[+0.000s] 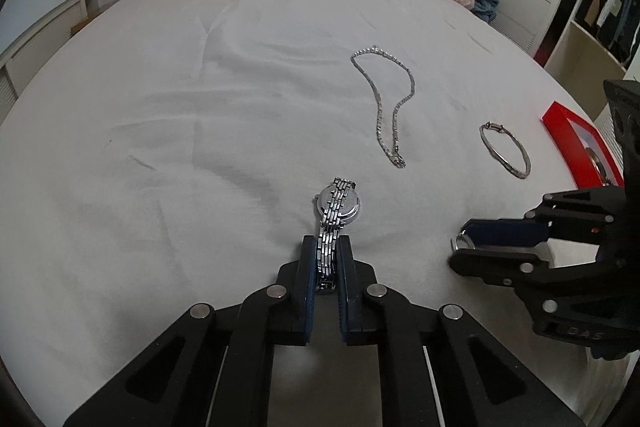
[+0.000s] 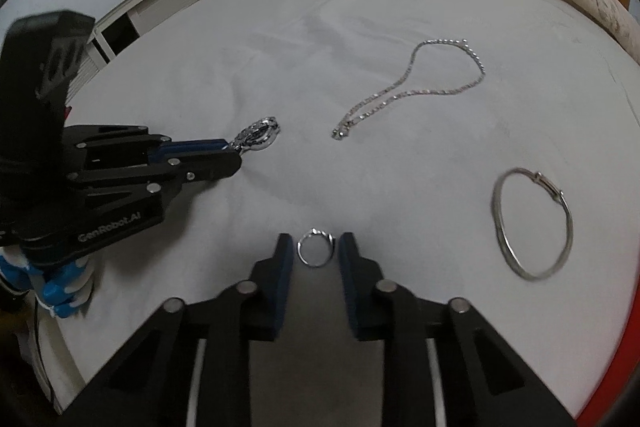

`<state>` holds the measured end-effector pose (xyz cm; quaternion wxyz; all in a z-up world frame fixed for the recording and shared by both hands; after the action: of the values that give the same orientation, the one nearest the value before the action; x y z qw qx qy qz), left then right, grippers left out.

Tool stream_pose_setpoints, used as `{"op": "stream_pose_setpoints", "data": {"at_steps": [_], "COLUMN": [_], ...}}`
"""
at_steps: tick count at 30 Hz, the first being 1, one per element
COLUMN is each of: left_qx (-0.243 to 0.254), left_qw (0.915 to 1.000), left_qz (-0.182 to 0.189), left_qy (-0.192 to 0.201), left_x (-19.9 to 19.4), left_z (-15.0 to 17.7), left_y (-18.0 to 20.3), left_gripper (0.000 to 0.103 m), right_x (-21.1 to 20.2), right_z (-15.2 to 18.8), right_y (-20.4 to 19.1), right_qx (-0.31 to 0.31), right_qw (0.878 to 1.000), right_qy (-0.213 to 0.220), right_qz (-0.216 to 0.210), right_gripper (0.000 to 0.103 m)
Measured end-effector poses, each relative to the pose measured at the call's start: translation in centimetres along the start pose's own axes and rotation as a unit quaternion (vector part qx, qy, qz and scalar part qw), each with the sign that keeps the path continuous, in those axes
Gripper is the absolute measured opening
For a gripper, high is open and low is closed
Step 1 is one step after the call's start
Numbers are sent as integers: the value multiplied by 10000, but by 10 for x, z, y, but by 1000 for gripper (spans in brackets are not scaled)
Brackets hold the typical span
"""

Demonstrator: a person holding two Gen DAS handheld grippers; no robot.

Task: Organize jewelry
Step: 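Grasp the silver watch with the left tool while the right tool grasps the small ring, then carry the watch and ring into the red box and open both tools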

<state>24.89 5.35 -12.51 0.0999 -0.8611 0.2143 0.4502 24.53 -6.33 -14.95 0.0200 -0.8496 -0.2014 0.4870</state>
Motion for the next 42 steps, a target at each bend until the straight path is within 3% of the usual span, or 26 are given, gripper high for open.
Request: {"op": "stream_pose_setpoints", "data": {"at_steps": [9,18,25,34,42], "left_qx": [3,223,503,1111,1507], "left_qw": [9998,9991,9979,9881,9772], "left_qz": [-223,-308,44,778,1355], "left_qy": [-7,170,395,730,629], "left_x": [-22,-56,-64,-60,-24], "left_z": [-2,-20,-53,-109,-137], "left_y": [0,37,103,220,314], "left_gripper": [9,8,8,8,8], "right_x": [-16,-91,-149,-215,-229], "right_z": [1,9,32,83,117], "right_y": [-12,13,63,179,245], "right_qx": [-43,180,537,1285,1730], "right_qw": [9999,9978,9929,9787,9716], "right_qy": [122,644,987,1185,1003], "right_qz": [44,48,385,1078,1266], "right_gripper": [18,18,18,18,18]}}
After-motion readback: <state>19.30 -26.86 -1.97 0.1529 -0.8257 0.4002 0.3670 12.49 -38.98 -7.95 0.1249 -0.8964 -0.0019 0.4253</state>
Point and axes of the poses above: each gripper's, at about its wrist camera, not at the fingertips, and x roughly the way its jaws point, y to its right, z to its underside, the point moved 1 cm from there along x, roughly the way its jaws point, and after that the axes turned 11 degrees about x, right-handed, at the moved point
